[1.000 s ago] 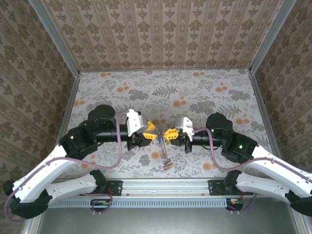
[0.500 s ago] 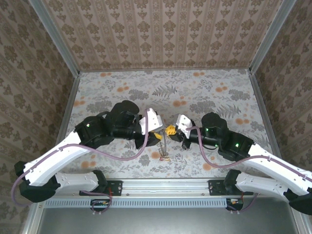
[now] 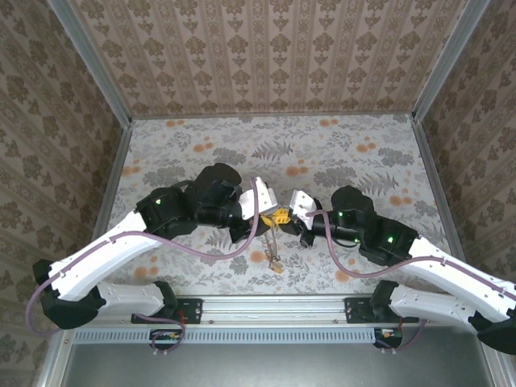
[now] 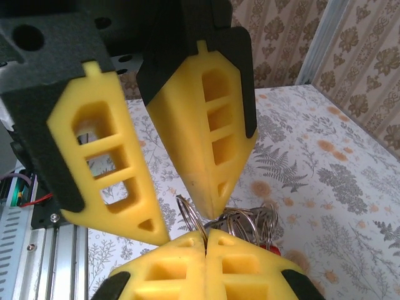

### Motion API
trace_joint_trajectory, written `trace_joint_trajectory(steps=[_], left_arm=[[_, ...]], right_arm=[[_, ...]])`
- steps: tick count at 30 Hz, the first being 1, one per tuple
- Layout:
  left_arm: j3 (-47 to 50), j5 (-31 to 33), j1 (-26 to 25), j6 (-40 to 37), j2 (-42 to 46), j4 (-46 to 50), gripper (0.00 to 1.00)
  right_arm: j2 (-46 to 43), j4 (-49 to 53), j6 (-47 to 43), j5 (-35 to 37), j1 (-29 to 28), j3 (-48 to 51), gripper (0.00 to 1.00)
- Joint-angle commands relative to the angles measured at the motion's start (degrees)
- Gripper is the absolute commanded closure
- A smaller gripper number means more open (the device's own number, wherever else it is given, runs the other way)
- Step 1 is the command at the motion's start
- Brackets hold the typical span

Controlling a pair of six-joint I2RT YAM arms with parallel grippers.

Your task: Put the keys on the keyring

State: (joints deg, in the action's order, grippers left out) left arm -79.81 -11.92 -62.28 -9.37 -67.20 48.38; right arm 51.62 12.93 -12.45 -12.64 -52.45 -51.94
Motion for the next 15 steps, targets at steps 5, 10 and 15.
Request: trace_joint_trajectory(steps=[5, 10, 15], left_arm=[[-0.1, -0.1, -0.4, -2.0, -0.2, -1.6, 1.0], [1.2, -1.6, -0.4, -2.5, 0.9, -2.5, 1.0], [7.1, -5.7, 0.4, -3.8, 5.7, -10.1, 1.0]], right_arm=[[-0.2, -2.0, -1.3, -2.5, -0.4, -0.7, 1.0], [-0.7, -1.4, -1.9, -3.5, -0.4, -0.4, 1.0], [-1.5, -1.6, -2.6, -6.5, -0.4, 0.4, 1.0]])
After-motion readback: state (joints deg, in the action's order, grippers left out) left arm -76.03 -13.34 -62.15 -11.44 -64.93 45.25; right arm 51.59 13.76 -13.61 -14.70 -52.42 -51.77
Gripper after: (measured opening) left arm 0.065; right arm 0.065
